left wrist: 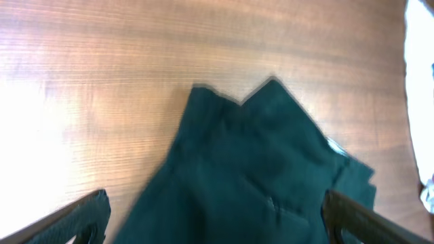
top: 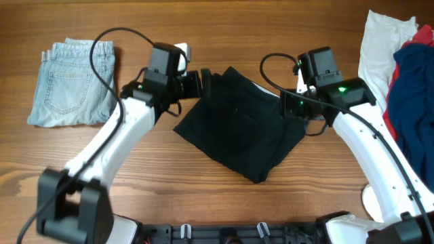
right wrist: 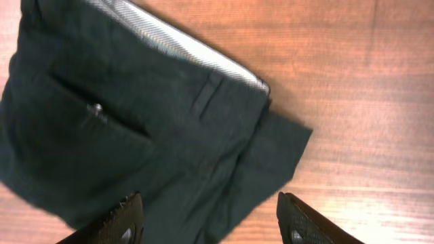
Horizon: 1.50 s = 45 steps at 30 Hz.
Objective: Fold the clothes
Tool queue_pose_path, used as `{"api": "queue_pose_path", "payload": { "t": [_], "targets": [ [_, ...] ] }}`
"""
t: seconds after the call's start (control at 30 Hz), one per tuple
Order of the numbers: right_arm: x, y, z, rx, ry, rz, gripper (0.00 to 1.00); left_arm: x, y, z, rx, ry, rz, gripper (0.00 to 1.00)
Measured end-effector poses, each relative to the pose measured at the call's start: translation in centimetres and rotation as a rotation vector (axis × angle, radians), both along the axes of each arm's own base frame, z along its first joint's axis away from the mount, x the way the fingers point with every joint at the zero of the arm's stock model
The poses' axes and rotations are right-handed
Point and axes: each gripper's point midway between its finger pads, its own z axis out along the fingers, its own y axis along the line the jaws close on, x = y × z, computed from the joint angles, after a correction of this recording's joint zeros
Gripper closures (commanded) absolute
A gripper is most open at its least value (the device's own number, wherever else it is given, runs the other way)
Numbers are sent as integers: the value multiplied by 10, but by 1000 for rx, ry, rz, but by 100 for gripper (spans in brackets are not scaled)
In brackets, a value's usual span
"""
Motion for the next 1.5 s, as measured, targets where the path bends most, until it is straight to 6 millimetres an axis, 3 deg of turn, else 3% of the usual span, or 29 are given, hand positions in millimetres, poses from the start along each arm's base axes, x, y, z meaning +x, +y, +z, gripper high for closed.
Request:
{"api": "queue_pose_path", "payload": {
  "t": [0.1, 0.27, 0.33, 0.37, 0.43, 0.5, 0.63, 0.83, 0.93, 1.0, 1.07, 1.17, 1.3, 1.43, 1.5],
  "targets": [
    [-7, 3, 0, 20, 22, 9, 36, 11, -1, -39, -27, 57, -57, 0],
    [-12, 6, -1, 38, 46, 16, 36, 3, -14, -106, -63, 186, -166, 0],
    [-12, 7, -1, 42, 47, 17, 36, -2, -27, -109, -116, 203, -223, 4],
    [-12, 7, -1, 44, 48, 18, 36, -5, -32, -109, -138, 210, -244, 9],
    [-13, 7, -1, 47, 48, 19, 36, -18, -51, -110, -171, 244, -316, 37],
    [-13, 7, -1, 46, 52, 19, 36, -34, -65, -116, -163, 279, -369, 43],
    [-18, 6, -2, 41, 73, 18, 36, -44, -73, -124, -149, 300, -401, 96],
    [-20, 6, -3, 39, 80, 18, 36, -46, -61, -132, -129, 340, -372, 96],
    [-20, 6, -3, 39, 81, 18, 36, -41, -24, -127, -29, 368, -266, 96],
    [-20, 6, -3, 41, 82, 19, 36, -30, 14, -111, 72, 359, -165, 96],
    [-20, 6, -3, 42, 82, 19, 36, -8, 58, -76, 165, 288, -46, 96],
    [-20, 6, -3, 42, 82, 19, 36, 26, 132, -9, 285, 125, 158, 96],
    [-21, 6, -3, 41, 83, 19, 36, 46, 217, 48, 360, -40, 387, 96],
    [-21, 6, -3, 42, 82, 19, 36, 46, 294, 64, 416, -94, 554, 96],
    [-20, 6, -3, 42, 82, 19, 36, 49, 317, 73, 430, -136, 595, 96]
  ]
}}
